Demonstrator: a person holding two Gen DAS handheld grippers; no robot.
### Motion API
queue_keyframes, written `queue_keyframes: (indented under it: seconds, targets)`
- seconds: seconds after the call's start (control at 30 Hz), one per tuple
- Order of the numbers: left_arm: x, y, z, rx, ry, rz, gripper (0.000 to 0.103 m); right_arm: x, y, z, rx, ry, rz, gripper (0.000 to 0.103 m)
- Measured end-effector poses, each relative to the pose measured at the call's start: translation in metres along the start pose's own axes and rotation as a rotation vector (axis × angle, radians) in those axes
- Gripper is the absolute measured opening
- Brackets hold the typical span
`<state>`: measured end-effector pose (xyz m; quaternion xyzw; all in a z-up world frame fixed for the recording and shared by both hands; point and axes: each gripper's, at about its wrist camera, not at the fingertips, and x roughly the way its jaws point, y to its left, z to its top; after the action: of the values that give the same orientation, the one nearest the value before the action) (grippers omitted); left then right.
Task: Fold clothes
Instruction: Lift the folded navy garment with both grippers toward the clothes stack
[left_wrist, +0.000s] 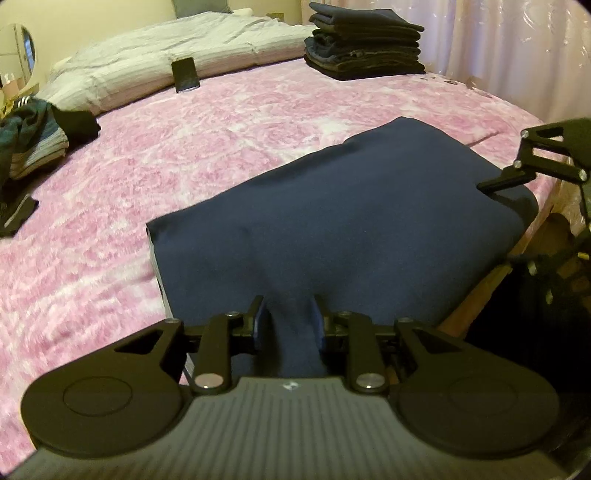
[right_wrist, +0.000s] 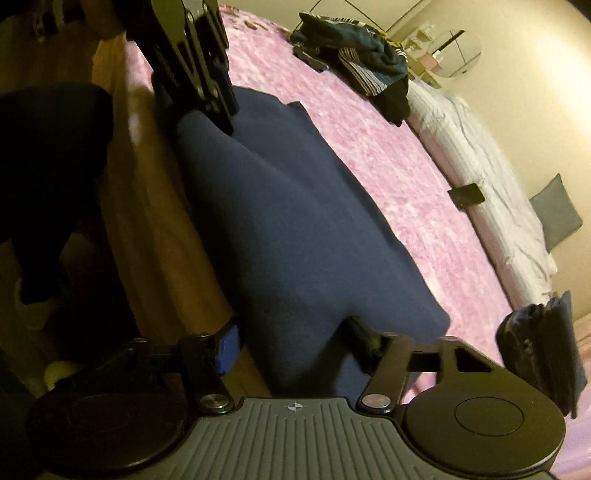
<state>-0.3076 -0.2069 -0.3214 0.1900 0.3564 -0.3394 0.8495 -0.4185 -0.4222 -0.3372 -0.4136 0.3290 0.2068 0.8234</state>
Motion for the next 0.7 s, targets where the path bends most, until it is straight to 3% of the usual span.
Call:
queue_keyframes:
  seconds: [0.1, 0.2, 0.27, 0.3, 0.53, 0.63, 0.7]
  targets:
    - [-0.023, -0.01, 0.002, 0.117, -0.058, 0.028, 0.03, -0.005, -0.014, 0.001, 0.053, -0.021, 0.005, 0.034]
    - [-0.053, -0.031, -0.004, 0.306, -0.166, 0.023, 0.046, -0.01, -0.027, 0.002, 0.11, -0.039, 0.016, 0.033]
    - [-0.063, -0.05, -0.012, 0.438, -0.195, 0.022, 0.058, -0.011, -0.035, 0.002, 0.157, -0.05, 0.035, 0.033]
    - [-0.06, -0.059, -0.015, 0.493, -0.19, 0.043, 0.06, -0.01, -0.036, 0.003, 0.159, -0.051, 0.036, 0.033]
    - [0.001, -0.109, -0.033, 0.799, -0.093, 0.213, 0.054, -0.012, -0.037, 0.005, 0.167, -0.056, 0.035, 0.033]
    - [0.026, -0.113, -0.037, 0.88, -0.062, 0.276, 0.034, -0.013, -0.028, 0.002, 0.16, -0.06, 0.018, 0.034]
    - [0.032, -0.113, -0.039, 0.902, -0.055, 0.284, 0.029, -0.016, -0.018, -0.003, 0.134, -0.064, -0.011, 0.045]
